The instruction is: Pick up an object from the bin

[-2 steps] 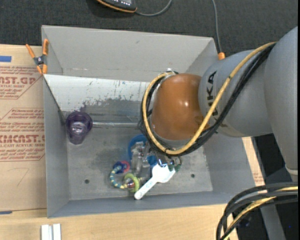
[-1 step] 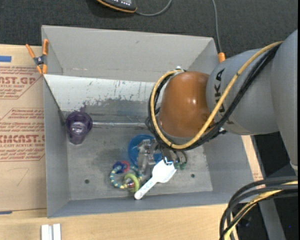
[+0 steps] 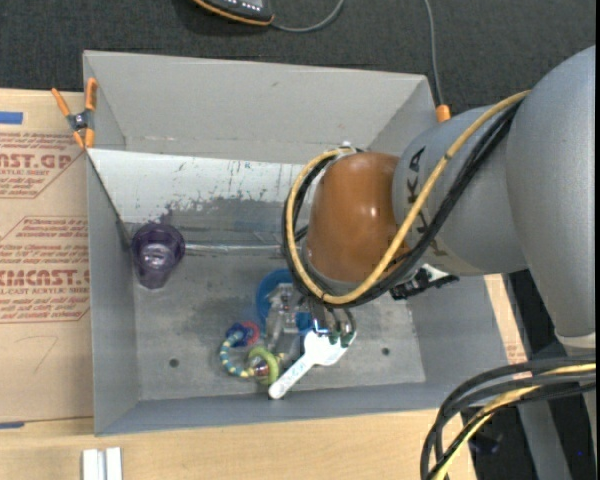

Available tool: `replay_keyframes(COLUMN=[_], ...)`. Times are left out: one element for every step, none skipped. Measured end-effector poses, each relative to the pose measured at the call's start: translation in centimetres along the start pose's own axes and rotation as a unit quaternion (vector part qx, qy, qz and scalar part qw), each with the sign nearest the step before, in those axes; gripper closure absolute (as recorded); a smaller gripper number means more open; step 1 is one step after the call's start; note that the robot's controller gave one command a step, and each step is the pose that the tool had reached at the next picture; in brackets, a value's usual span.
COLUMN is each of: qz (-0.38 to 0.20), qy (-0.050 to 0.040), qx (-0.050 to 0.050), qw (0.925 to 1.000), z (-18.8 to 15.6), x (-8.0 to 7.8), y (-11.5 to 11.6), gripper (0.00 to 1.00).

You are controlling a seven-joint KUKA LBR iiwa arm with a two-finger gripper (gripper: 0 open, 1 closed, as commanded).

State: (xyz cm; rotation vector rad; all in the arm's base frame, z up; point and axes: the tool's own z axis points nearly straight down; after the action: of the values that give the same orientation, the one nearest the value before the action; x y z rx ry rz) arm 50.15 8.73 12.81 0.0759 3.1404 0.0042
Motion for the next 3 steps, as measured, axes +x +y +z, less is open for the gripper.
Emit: replay_keyframes(qz=[-0.237, -0.258, -0.273], qy=[-0.0016, -0.0112, -0.0029], qx=[0.0, -0.001, -0.001], qw=[0.9714, 0.9662, 0.962], z=[1.6, 2.8, 1.6], x=[0.6, 0.4, 1.3], y=[2.9, -0.5, 4.2], gripper=[1.0, 1.0, 1.0])
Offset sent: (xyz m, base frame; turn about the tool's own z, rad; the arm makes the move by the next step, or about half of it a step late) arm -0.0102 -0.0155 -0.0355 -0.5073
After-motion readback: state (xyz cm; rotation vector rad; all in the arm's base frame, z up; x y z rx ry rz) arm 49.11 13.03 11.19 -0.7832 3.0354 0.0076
